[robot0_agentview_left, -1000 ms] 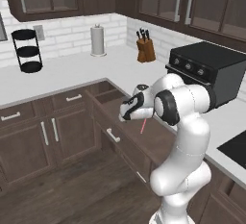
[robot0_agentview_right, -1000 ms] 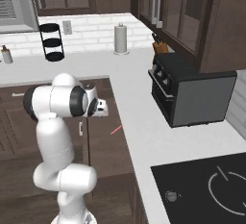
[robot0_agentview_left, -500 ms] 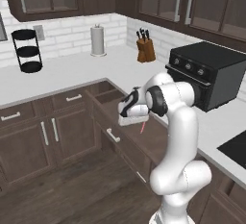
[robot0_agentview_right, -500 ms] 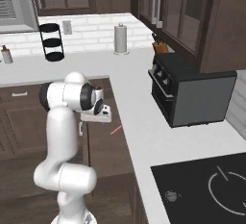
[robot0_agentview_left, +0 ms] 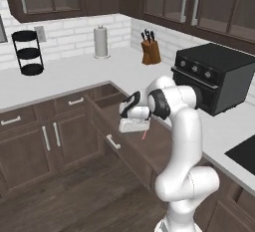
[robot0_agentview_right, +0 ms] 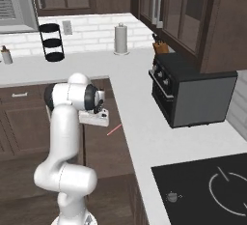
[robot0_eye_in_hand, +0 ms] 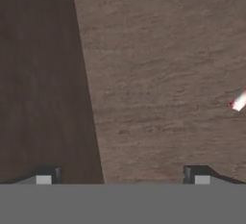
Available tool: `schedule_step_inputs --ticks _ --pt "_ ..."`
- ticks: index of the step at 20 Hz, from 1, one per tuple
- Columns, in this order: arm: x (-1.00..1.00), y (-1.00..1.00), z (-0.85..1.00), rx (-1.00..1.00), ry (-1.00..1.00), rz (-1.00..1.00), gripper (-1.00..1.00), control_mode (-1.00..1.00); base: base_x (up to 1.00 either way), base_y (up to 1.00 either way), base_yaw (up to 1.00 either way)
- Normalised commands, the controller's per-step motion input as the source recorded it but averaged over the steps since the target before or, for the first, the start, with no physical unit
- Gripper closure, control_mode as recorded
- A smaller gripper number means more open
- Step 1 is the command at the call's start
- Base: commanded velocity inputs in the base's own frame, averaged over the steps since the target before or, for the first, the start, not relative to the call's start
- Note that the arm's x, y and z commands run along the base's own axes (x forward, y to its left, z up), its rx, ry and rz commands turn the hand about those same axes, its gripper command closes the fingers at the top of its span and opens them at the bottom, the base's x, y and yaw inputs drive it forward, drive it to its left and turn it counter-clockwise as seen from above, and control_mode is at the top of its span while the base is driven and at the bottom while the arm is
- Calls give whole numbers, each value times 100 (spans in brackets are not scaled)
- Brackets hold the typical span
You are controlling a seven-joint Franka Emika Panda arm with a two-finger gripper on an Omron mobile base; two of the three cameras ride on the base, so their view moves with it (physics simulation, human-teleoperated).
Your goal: Take a straw from the drawer in front and place it inside the glass cup on the dining counter.
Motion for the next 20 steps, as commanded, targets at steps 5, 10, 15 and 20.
schedule_step_inputs --ticks 5,10,15,20 --pt "-37 100 0 6 15 0 -100 -100 0 0 0" --pt "-36 100 0 1 12 0 -100 -100 0 0 0" --pt "-8 42 29 -1 2 -4 -100 -100 0 0 0" --pt "14 -53 31 -12 0 -15 -100 -100 0 0 0"
